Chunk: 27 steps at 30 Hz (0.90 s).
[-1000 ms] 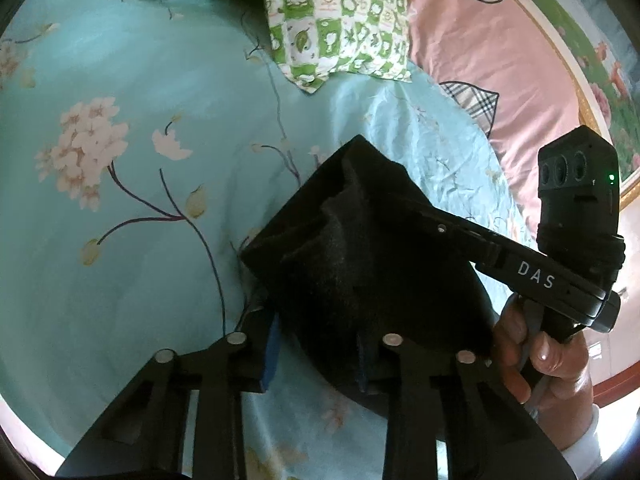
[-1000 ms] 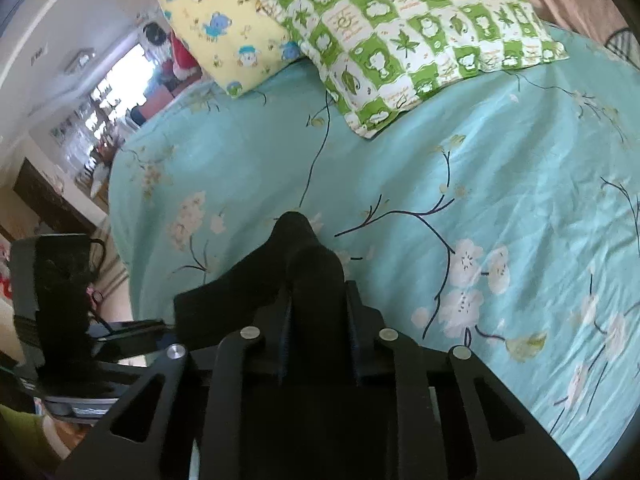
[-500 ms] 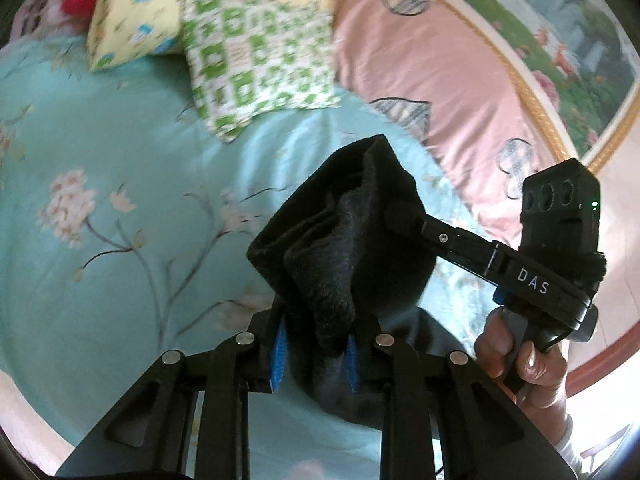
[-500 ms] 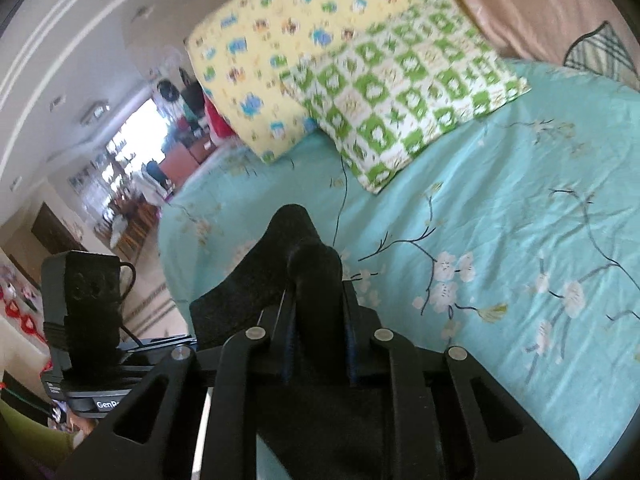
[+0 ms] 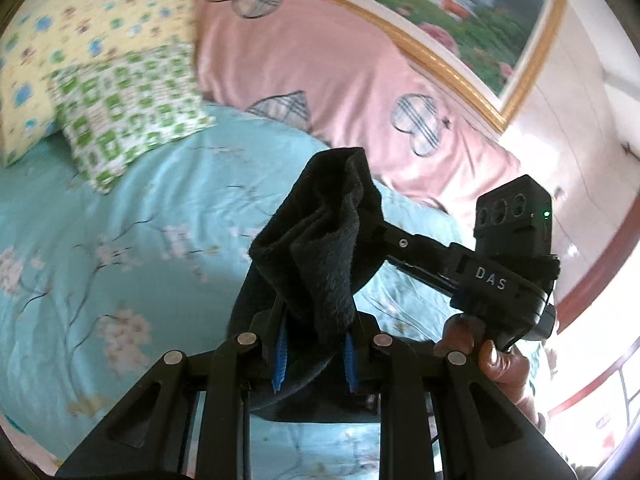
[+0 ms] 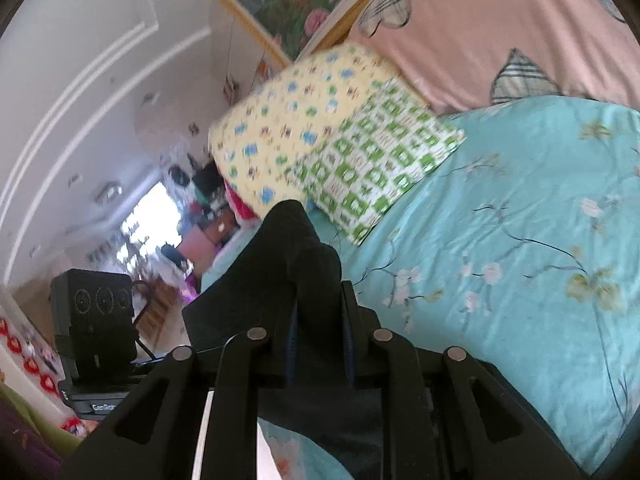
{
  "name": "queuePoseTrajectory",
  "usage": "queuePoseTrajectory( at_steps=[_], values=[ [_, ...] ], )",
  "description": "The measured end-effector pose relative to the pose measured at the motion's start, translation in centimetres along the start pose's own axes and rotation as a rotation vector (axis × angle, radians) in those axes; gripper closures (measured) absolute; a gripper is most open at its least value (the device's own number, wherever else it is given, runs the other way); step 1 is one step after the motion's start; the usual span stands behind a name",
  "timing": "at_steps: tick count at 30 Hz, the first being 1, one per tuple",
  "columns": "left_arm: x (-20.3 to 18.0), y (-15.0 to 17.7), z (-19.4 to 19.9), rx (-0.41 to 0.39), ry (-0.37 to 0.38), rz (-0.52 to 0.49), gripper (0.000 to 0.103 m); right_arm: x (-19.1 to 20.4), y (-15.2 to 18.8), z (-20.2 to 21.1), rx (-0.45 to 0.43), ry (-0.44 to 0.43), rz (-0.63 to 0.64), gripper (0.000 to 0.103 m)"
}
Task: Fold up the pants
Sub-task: 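Lift the gripped end with both tools and fold it over the rest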
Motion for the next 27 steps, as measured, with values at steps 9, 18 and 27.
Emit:
queuePoseTrajectory(
  at_steps=[9, 18, 27],
  values=[
    [-7.6, 3.1, -2.1, 0.069, 0.044, -0.122, 0.081, -3.0, 2.3, 7.0, -0.11, 0.024, -0.089, 0.083],
    [-12.8, 6.6, -5.5, 0.151, 0.064, -0.215, 0.082, -6.9, 5.2, 12.2, -0.184, 0.063, -0.166, 0.083],
    [-15.4, 9.3, -8.6, 0.207, 0.064, -0.312, 0.082, -10.3, 7.8, 15.1, -0.215, 0.106, -0.226, 0.083]
  ],
)
Point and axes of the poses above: each gripper's, at about its wrist camera, not at the fingertips, and z roughly against the way its jaws point, x to its left, y to its underside, the point moved 10 cm from there along -z, roughly the way its jaws point, and after that the axes turned 2 degrees about x, right-handed, at the moved point
